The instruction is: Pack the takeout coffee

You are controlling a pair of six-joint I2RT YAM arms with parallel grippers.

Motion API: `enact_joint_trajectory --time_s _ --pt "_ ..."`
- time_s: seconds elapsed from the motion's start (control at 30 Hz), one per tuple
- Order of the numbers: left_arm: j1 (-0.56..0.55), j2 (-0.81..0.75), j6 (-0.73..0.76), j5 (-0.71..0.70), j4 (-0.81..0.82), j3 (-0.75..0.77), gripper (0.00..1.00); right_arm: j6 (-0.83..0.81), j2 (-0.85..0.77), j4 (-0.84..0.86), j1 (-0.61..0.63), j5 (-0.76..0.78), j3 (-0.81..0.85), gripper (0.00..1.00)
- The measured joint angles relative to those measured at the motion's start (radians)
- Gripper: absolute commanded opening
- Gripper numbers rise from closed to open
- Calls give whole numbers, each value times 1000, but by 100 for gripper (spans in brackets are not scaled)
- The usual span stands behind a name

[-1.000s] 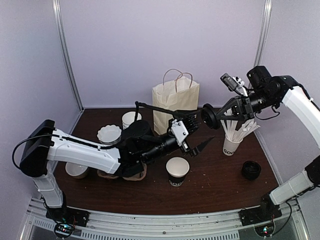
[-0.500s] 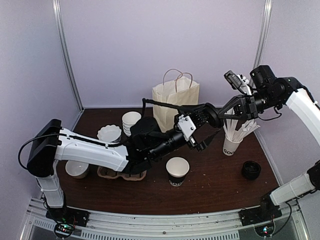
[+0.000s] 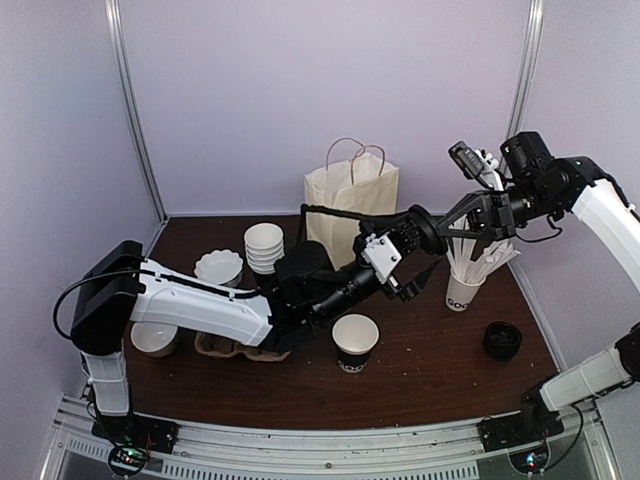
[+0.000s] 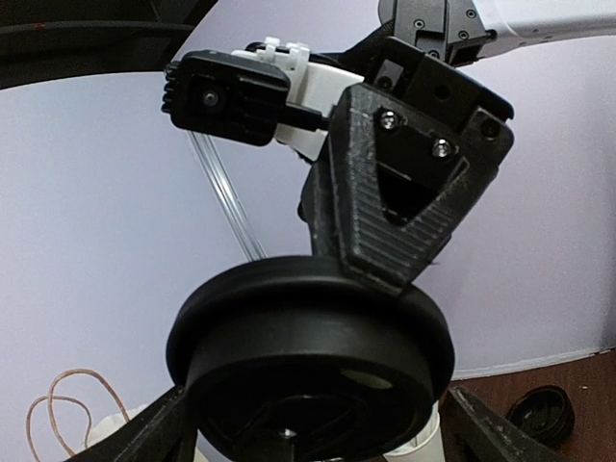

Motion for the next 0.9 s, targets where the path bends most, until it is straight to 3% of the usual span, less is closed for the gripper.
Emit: enact_joint_trajectory --time_s 0.57,0.9 --pt "0 45 -1 -36 37 42 79 23 -11 41 0 -11 -23 13" --pt "0 -6 -2 -47 33 -37 77 17 -13 25 -16 27 -18 57"
